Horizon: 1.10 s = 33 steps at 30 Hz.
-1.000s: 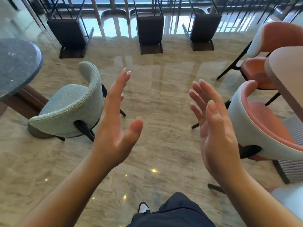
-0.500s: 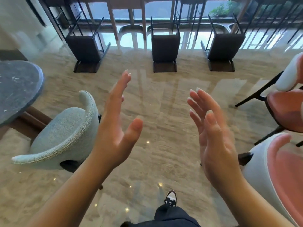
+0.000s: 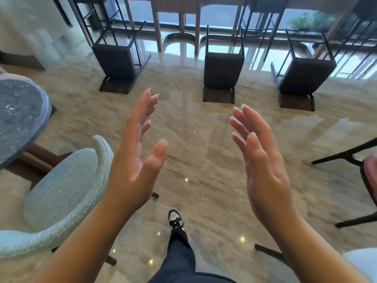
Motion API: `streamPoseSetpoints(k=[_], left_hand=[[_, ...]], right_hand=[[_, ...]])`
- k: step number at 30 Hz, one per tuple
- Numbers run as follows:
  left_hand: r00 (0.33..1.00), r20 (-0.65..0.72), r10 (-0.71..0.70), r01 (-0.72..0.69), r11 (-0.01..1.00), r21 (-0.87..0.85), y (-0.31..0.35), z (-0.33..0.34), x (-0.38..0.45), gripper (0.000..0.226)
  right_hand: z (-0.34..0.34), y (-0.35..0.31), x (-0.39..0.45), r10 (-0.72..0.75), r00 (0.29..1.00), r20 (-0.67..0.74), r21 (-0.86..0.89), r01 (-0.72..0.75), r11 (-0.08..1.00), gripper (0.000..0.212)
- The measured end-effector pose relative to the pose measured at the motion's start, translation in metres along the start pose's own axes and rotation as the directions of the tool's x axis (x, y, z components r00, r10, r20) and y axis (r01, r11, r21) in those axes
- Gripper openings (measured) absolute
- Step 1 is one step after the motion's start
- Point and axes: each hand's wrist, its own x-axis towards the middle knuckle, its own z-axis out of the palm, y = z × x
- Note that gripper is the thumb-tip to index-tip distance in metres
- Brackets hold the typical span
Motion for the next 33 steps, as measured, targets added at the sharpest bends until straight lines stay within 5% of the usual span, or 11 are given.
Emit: streamPoseSetpoints(k=[15, 33], left_hand=[[0.995, -0.085, -0.059, 0.061, 0.998, 0.027, -0.164, -0.103, 0.220, 0.073], [0.958, -0.234, -0.166, 0.202, 0.969, 0.139, -0.333, -0.131, 0.453, 0.070]], right_hand=[[0.143, 0.054, 0.283, -0.019, 0.991, 0.133, 0.016, 0.017, 1.000, 0.050], [0.239, 0.167, 0.589, 0.017, 0.935, 0.356, 0.156, -0.077, 0.985, 0.045]])
